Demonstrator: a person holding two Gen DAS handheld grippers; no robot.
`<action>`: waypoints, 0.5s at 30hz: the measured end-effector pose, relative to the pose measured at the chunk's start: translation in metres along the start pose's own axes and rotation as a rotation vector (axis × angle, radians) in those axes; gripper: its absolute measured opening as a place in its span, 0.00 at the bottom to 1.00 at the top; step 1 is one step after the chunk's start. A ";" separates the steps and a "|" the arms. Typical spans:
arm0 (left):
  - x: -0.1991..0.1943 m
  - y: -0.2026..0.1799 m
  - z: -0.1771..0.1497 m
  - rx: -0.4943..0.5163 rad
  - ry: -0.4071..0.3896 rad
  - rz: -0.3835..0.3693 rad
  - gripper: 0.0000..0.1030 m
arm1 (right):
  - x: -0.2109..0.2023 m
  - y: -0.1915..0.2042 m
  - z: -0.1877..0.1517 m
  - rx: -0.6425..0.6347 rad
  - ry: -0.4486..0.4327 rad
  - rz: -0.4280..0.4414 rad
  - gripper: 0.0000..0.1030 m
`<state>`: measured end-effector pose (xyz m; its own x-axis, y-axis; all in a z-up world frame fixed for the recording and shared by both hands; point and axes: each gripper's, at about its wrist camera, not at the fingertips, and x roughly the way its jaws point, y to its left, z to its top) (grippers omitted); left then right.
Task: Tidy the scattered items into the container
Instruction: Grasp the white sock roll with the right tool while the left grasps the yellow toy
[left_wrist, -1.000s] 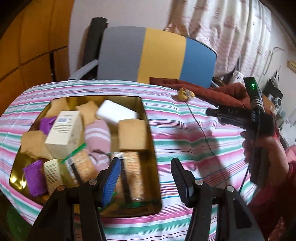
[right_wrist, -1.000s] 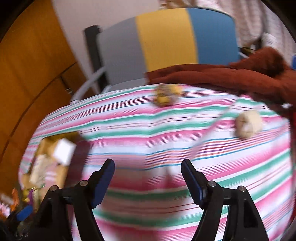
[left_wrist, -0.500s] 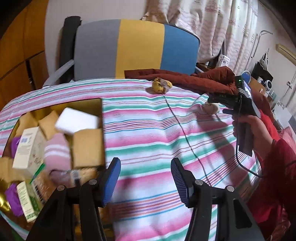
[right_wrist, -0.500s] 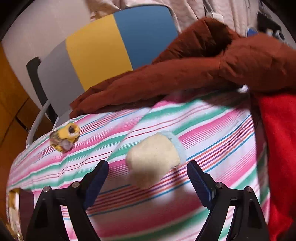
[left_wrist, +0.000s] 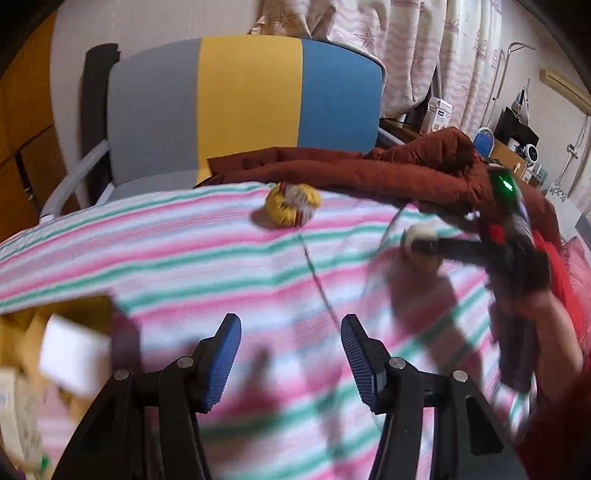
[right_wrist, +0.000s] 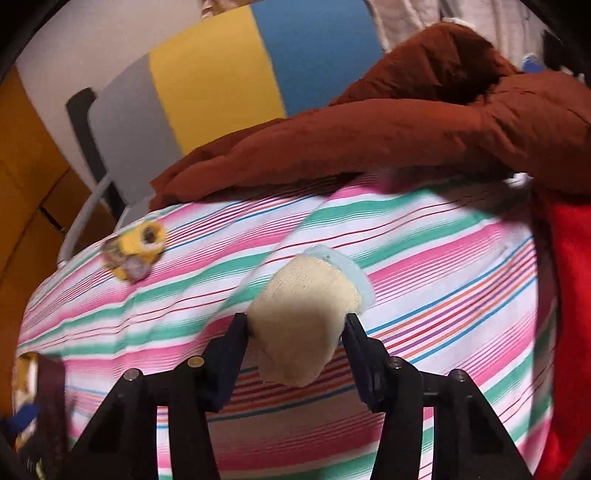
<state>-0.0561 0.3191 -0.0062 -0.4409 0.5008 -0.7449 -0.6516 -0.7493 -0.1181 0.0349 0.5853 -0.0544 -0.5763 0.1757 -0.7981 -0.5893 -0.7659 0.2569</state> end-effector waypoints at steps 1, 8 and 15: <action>0.009 -0.002 0.010 0.010 -0.009 0.001 0.57 | 0.000 0.002 -0.001 0.002 0.009 0.019 0.51; 0.067 -0.014 0.066 0.083 -0.010 0.023 0.61 | 0.006 0.008 -0.006 0.001 0.065 0.030 0.51; 0.121 -0.018 0.103 0.092 0.008 0.062 0.61 | 0.020 0.000 -0.010 0.095 0.138 0.109 0.52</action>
<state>-0.1616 0.4376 -0.0267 -0.4773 0.4506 -0.7544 -0.6771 -0.7358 -0.0111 0.0286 0.5828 -0.0757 -0.5600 0.0035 -0.8285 -0.5823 -0.7130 0.3906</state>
